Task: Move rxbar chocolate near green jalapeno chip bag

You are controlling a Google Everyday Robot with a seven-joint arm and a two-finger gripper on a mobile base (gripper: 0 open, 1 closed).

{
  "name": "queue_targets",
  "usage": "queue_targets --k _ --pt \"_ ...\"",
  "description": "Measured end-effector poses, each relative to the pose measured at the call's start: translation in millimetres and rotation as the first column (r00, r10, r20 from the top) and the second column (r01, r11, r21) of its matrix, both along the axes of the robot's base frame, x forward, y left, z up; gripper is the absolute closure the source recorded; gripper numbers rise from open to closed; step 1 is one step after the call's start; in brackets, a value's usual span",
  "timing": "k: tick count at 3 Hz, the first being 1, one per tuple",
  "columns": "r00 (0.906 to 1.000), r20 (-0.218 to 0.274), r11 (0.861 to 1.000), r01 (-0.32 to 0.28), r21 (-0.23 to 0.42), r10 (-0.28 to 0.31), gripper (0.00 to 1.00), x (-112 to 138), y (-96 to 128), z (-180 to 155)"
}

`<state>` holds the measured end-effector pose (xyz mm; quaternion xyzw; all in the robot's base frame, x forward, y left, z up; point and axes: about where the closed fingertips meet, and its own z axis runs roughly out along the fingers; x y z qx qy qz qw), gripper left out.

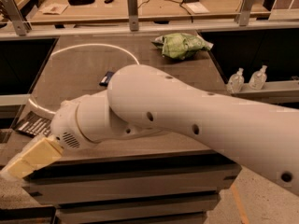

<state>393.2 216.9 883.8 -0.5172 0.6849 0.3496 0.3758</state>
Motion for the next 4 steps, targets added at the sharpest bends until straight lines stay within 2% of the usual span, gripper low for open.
queue_targets --k 1,3,4 --pt "0.9999 0.014 0.998 0.001 -0.060 0.000 0.00 16.2 5.9 -16.1" --pt "0.9994 0.022 0.996 0.029 -0.082 -0.027 0.00 42.2 6.5 -50.4" --pt "0.9956 0.039 0.991 0.089 -0.100 -0.086 0.00 53.5 3.0 -59.3"
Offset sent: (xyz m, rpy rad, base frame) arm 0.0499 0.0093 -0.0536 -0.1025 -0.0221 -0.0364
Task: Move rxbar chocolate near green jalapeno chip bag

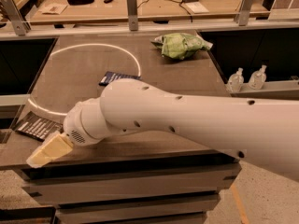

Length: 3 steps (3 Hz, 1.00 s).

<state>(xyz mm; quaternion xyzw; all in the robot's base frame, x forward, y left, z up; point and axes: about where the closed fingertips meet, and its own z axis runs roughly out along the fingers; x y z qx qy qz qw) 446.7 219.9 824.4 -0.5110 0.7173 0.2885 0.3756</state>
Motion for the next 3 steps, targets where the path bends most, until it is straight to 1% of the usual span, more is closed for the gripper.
queue_targets --k 1,2,3 --pt "0.9971 0.015 0.997 0.075 -0.011 -0.075 0.00 -1.0 -1.3 2.5" --pt "0.9933 0.048 0.994 0.105 0.003 -0.105 0.00 -12.0 5.6 17.7" --pt "0.9930 0.076 0.996 0.091 0.000 -0.091 0.00 -22.7 16.2 26.1"
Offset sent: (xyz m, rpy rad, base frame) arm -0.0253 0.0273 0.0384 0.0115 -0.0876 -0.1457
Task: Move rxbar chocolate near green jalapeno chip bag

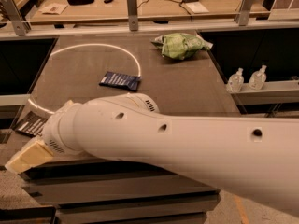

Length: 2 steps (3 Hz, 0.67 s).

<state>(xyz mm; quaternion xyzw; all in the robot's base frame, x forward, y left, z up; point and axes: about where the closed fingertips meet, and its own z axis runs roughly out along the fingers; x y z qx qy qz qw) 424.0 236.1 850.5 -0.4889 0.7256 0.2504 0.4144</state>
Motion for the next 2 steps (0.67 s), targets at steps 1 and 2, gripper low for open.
queue_targets --k 1,2 --pt "0.9997 0.011 1.000 -0.024 -0.014 0.024 0.00 -2.2 11.3 1.9" --pt "0.9980 0.025 0.997 -0.057 -0.042 0.058 0.00 0.9 23.6 1.9"
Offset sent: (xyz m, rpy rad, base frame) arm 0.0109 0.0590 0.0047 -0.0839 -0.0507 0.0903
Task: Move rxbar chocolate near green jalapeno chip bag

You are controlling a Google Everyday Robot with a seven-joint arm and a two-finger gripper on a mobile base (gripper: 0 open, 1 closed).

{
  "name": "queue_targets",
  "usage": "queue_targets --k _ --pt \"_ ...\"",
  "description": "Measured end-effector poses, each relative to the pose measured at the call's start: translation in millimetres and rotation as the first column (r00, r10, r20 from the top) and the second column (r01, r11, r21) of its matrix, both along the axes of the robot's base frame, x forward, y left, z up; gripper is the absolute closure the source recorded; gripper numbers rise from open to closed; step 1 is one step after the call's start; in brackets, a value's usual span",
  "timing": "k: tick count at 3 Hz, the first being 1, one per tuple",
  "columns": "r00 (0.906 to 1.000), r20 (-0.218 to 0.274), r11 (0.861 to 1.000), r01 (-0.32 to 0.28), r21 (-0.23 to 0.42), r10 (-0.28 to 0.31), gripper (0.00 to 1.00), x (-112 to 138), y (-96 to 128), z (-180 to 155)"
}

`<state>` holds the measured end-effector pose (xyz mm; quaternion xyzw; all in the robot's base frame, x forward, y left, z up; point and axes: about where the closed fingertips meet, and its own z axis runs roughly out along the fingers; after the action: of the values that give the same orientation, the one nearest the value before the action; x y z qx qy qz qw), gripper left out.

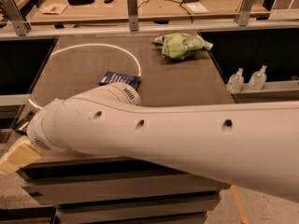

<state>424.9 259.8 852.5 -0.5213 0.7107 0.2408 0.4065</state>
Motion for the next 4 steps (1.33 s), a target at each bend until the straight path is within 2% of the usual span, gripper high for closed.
queue_targets --k 1,3,4 --pt "0.9998 0.009 1.000 -0.018 -0.024 0.018 0.00 8.2 8.9 -2.2" --pt "0.9998 -0.018 0.998 0.006 -0.059 -0.007 0.00 32.2 7.8 -21.1" --pt "0.9995 -0.026 0.997 0.014 -0.073 -0.016 0.18 36.2 3.5 -28.8"
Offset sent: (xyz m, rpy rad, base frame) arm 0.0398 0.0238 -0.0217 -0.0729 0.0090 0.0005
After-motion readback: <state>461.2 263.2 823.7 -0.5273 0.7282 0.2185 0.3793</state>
